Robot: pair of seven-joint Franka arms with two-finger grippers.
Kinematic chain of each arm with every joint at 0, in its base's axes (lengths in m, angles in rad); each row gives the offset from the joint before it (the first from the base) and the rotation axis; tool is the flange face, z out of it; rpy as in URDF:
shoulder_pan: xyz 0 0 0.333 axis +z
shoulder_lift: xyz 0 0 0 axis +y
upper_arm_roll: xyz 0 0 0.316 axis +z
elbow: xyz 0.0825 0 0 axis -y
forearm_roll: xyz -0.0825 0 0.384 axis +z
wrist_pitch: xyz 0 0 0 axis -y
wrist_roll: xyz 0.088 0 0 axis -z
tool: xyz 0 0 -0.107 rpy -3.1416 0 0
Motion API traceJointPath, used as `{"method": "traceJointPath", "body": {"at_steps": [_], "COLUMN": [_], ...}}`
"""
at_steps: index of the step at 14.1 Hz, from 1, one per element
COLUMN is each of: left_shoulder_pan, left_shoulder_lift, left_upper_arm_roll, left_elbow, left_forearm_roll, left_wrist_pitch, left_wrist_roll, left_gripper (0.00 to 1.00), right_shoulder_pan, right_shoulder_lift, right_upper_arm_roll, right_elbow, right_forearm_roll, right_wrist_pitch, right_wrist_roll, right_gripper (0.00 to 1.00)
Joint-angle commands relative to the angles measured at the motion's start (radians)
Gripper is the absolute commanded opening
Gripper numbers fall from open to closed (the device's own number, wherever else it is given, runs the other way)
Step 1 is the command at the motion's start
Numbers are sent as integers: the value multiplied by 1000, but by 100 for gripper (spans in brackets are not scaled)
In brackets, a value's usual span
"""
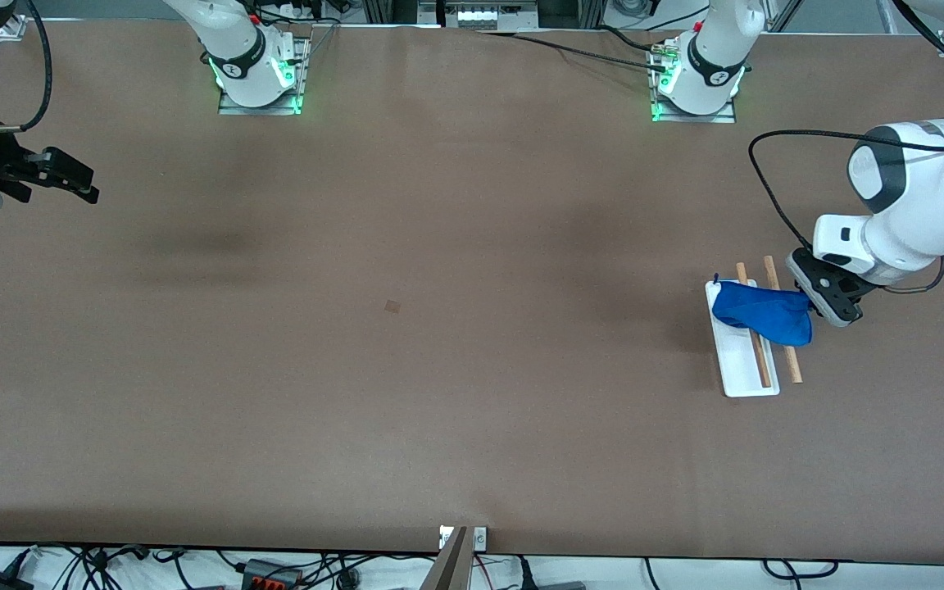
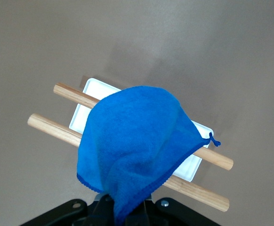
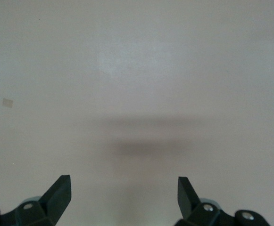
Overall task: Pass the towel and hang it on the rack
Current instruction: 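Drape the towel across both dowels with the left gripper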
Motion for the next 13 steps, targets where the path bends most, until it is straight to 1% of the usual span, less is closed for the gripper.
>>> {"method": "traceJointPath", "body": {"at_steps": [1,8,10,12,13], "left_shoulder_pan": [3,26,24,26,27], "left_shoulder_lift": [-30,-32,-28,-27,-27], "left_upper_arm_roll": [5,6,6,5,6], "left_elbow": [-33,-34,-34,-34,-34], "left_forearm_roll": [-21,-21,-21,-23,-21], "left_wrist_pitch": [18,18,18,18,18], "left_wrist_roll": [33,72,69,66,67], "left_gripper": [0,0,16,36,41], "right_shoulder_pan": [-4,-6,-6,-6,-4], "right_shoulder_lift": [5,4,2,2,2], "right_upper_arm_roll": [9,9,9,9,9], "right_elbow": [17,17,17,17,17], "right_forearm_roll": [-12,-8,-8,-8,-8], "right_wrist_pitch": [-5,-11,-12,-12,-12], "right_wrist_roll": [13,16,14,14,14], "right_gripper": [100,100,100,100,100]}}
